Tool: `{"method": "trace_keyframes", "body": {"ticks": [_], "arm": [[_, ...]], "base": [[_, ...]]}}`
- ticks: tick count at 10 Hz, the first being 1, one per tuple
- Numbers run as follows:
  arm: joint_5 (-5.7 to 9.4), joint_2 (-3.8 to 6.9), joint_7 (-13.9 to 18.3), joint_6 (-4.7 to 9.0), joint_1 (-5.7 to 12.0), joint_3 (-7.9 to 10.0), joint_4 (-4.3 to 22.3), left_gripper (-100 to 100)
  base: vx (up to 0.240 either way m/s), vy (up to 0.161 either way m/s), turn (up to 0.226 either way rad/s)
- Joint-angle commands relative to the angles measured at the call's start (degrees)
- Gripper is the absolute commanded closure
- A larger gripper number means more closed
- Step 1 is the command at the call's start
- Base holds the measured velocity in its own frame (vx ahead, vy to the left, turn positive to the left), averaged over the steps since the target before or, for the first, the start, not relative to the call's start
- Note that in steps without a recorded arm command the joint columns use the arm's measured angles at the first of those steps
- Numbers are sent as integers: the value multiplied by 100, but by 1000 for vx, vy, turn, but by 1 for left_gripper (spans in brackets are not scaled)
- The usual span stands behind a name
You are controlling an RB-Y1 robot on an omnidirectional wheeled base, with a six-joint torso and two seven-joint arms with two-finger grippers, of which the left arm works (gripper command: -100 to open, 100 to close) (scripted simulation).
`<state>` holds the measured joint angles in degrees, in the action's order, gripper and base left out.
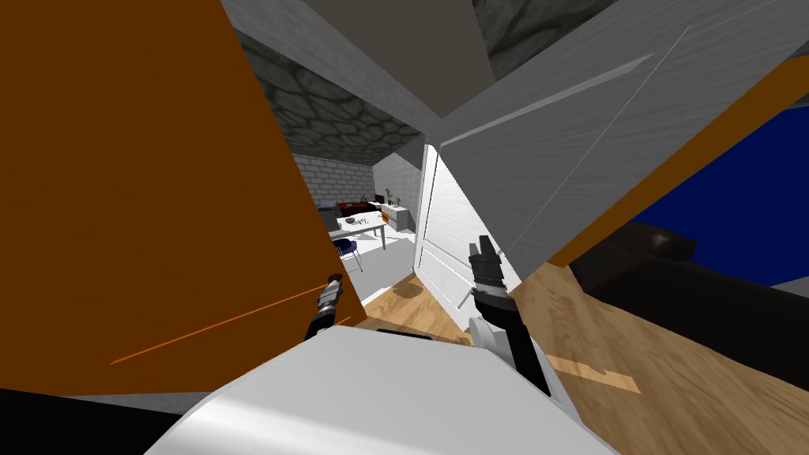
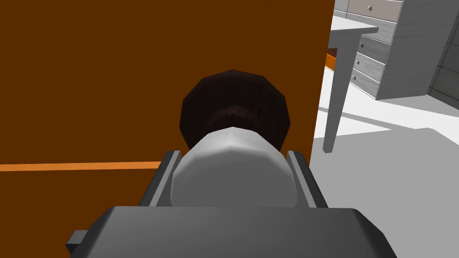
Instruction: Pull the door open
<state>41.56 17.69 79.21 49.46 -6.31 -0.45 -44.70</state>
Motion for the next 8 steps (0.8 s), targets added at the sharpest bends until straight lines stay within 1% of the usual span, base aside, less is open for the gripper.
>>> {"method": "trace_keyframes", "body": {"ticks": [1,5,6,7,8], "arm": [[-1,-7,-16,-8,-2,-2,-4,100],[-1,-7,-16,-8,-2,-2,-4,100],[-60,29,59,-30,-29,-122,-57,100],[-75,40,81,-31,-36,-152,-73,100],[-125,75,155,-38,-60,-255,-127,100]], "base": [[-24,-7,-3],[-10,-3,-3],[-131,4,-58],[-251,11,-86],[-277,42,-92]]}}
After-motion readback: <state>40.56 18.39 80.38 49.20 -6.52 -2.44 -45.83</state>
